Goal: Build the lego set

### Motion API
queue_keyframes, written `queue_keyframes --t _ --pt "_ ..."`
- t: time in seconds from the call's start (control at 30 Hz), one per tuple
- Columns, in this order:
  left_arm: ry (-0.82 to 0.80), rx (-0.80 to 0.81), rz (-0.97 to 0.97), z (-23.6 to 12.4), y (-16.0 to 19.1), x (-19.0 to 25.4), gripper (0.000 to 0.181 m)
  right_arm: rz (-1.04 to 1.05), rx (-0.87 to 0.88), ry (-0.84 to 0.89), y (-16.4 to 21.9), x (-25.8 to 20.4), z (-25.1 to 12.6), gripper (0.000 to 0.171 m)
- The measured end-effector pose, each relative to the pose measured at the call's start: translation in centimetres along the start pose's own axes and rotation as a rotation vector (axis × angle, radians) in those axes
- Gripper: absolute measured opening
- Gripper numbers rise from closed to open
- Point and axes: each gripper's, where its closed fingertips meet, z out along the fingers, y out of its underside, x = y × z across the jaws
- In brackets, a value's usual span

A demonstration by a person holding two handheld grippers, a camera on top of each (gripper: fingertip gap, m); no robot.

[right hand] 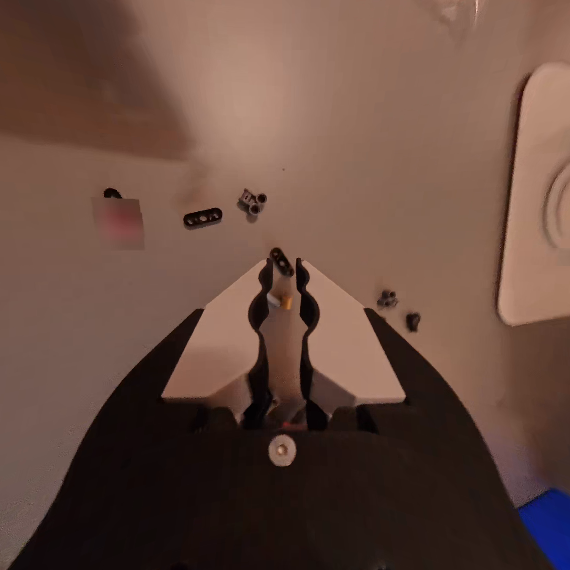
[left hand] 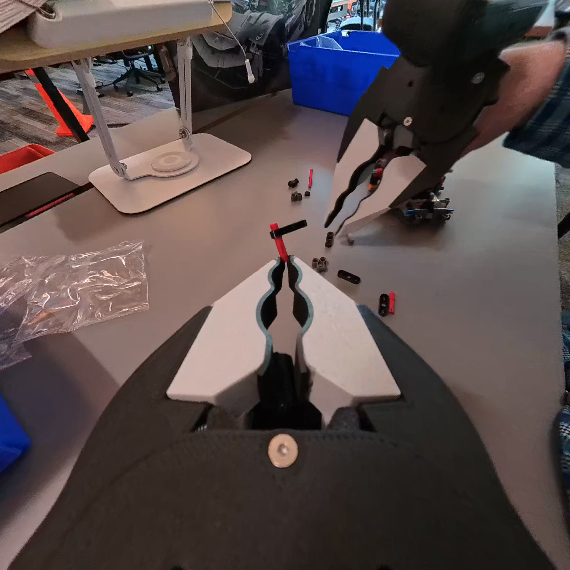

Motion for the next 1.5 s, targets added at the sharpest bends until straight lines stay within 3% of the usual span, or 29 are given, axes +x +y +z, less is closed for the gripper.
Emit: queue_keyframes --t 0.2,0.43,0.6,0.67,0.87,1.07,1.33,1.5 --pt "0.017 -0.017 0.010 0.4 0.4 0.3 0.002 -0.119 0.004 -0.154 0.7 -0.4 1.0 0.008" --pt "-0.008 -0.037 0.119 0.9 0.8 0.7 0.002 -0.017 0.072 -0.279 0.0 -0.1 1.1 0.001" --pt "-0.016 -0.056 0.165 1.1 1.2 0.9 0.002 0.032 0.066 -0.254 -0.2 -0.3 1.0 0.000" --pt "-0.014 -0.060 0.161 1.2 1.2 0.9 0.002 0.040 0.067 -0.237 -0.3 -0.3 1.0 0.009" --pt "-0.014 -0.066 0.172 1.3 1.3 1.0 0.002 0.024 0.059 -0.199 -0.4 0.2 0.8 0.016" --pt "-0.033 -0.064 0.204 1.2 1.2 1.0 0.002 0.063 0.046 -0.274 -0.1 -0.3 1.3 0.004" --pt "-0.138 -0.100 0.470 1.3 1.1 0.5 0.002 0.404 0.422 -0.327 -8.1 -0.3 -4.9 0.003" --pt "-0.169 -0.107 0.583 1.2 1.0 0.9 0.002 0.445 0.482 -0.346 -9.8 -1.9 -5.1 0.004"
